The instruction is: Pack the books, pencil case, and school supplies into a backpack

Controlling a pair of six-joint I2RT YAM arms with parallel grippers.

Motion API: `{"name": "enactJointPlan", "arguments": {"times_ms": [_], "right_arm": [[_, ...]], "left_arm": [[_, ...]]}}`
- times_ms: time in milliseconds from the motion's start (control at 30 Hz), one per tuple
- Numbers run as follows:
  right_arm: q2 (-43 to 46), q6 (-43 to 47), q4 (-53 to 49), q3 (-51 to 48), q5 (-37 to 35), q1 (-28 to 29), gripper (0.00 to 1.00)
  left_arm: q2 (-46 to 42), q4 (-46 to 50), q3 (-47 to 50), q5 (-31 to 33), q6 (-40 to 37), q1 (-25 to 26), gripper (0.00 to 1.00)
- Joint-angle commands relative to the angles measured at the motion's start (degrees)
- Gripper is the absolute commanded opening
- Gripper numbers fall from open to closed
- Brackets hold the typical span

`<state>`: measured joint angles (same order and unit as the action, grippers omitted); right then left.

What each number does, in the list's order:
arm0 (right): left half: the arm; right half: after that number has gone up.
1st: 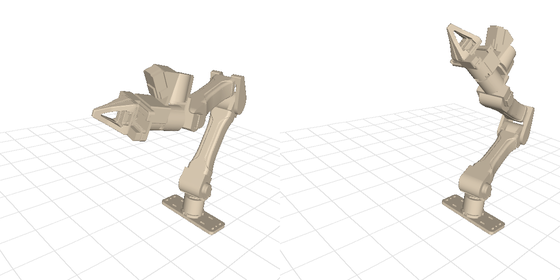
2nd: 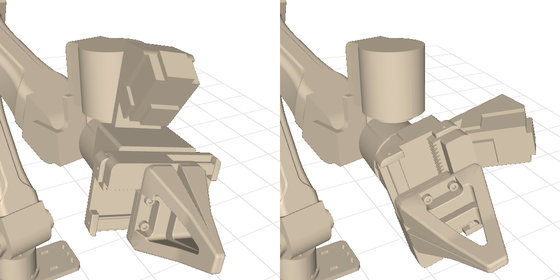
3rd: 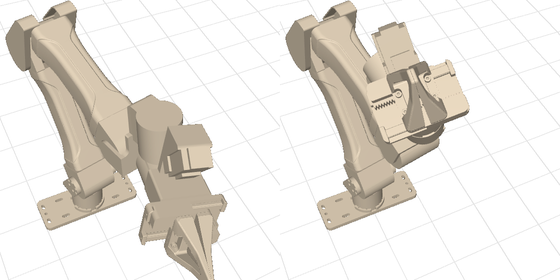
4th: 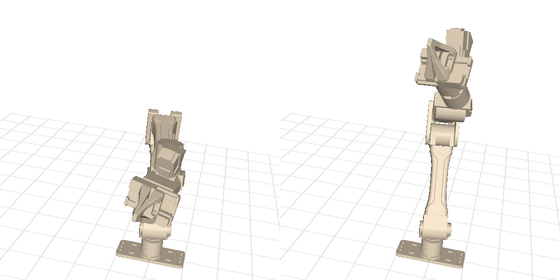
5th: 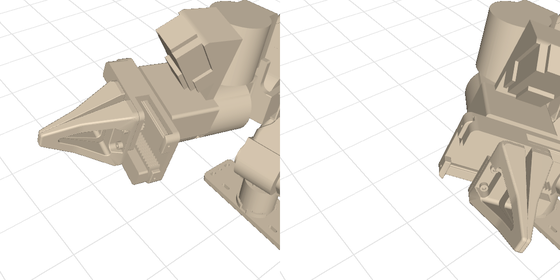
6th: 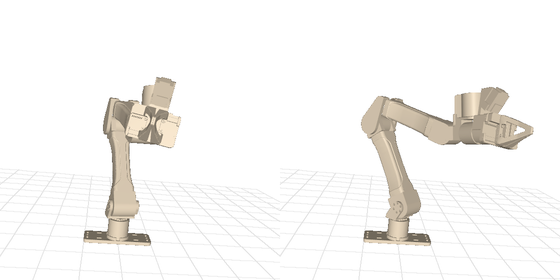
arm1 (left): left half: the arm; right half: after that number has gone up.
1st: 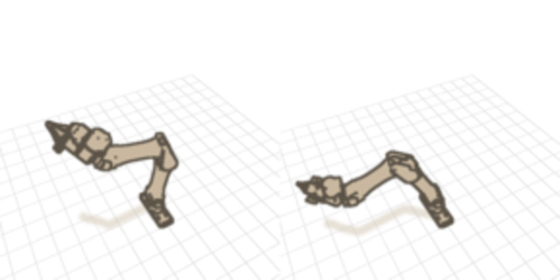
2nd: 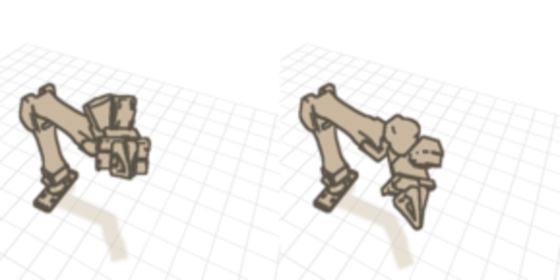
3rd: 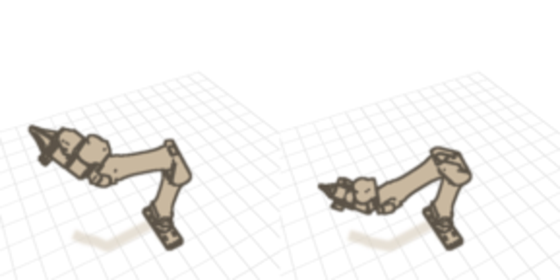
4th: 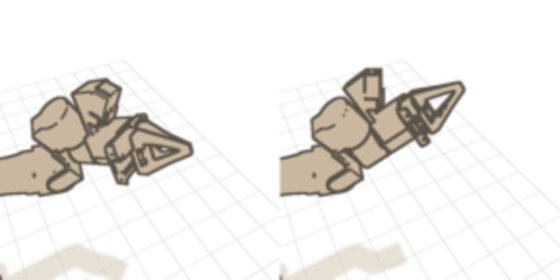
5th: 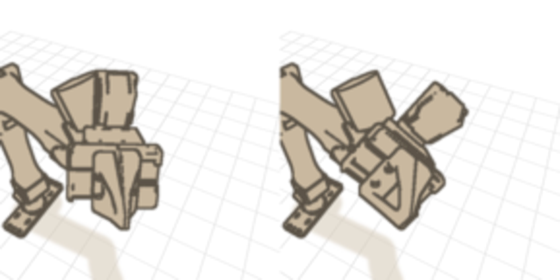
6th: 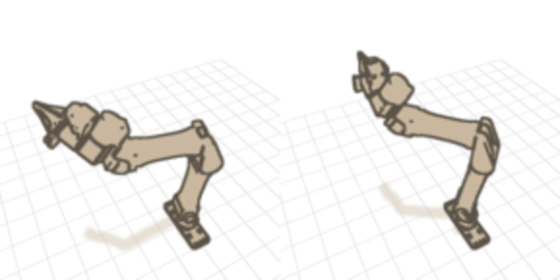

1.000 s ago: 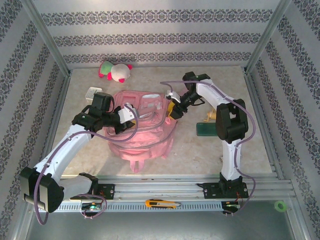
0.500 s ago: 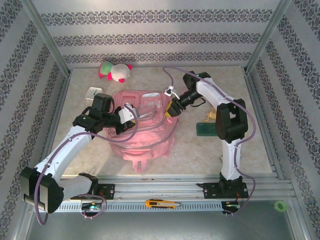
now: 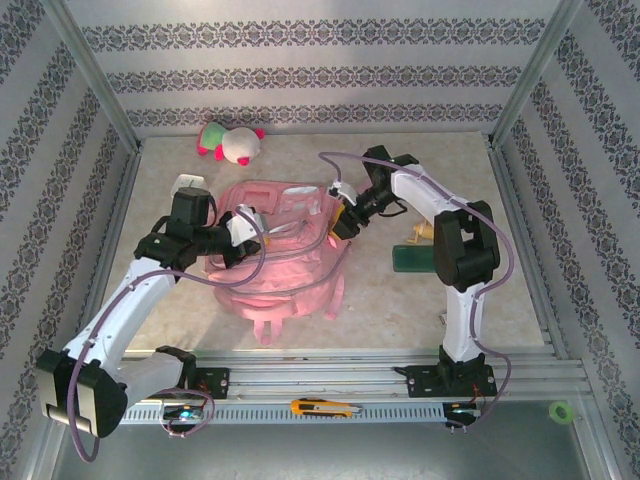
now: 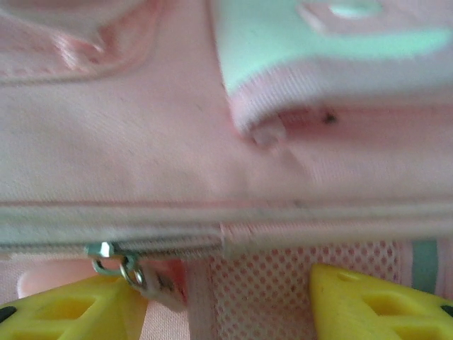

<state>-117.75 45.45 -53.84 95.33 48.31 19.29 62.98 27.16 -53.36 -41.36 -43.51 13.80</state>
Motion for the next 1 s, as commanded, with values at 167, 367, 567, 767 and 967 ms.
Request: {"name": "enactJointPlan", "arguments": {"times_ms": [167, 367, 567, 767, 967], "right_arm": [[0.84, 7.11, -5.12, 2.0, 12.75, 0.47, 0.31], [4.7, 3.8, -5.14, -1.04, 15.47, -1.35, 0.02], [5.82, -0.71, -5.22, -1.31, 16.28, -1.62, 0.0], [5.53, -12.55, -4.34, -0.79, 11.43, -0.56, 0.0], [5.39, -28.06, -5.82, 1.48, 4.98, -0.81, 0.0]], "left_arm": [[-2.68, -7.8, -0.85, -5.16, -0.87, -0.78, 0.0], [-2.47, -8.87, 0.63, -2.36, -0.97, -0.79, 0.0], [-2.12, -8.71, 1.89, 3.77, -2.26, -0.77, 0.0], [-1.67, -8.51, 2.3, 9.4, -3.21, -0.37, 0.0], [-0.65, -6.45, 2.13, 18.05, -4.11, 0.86, 0.0]]}}
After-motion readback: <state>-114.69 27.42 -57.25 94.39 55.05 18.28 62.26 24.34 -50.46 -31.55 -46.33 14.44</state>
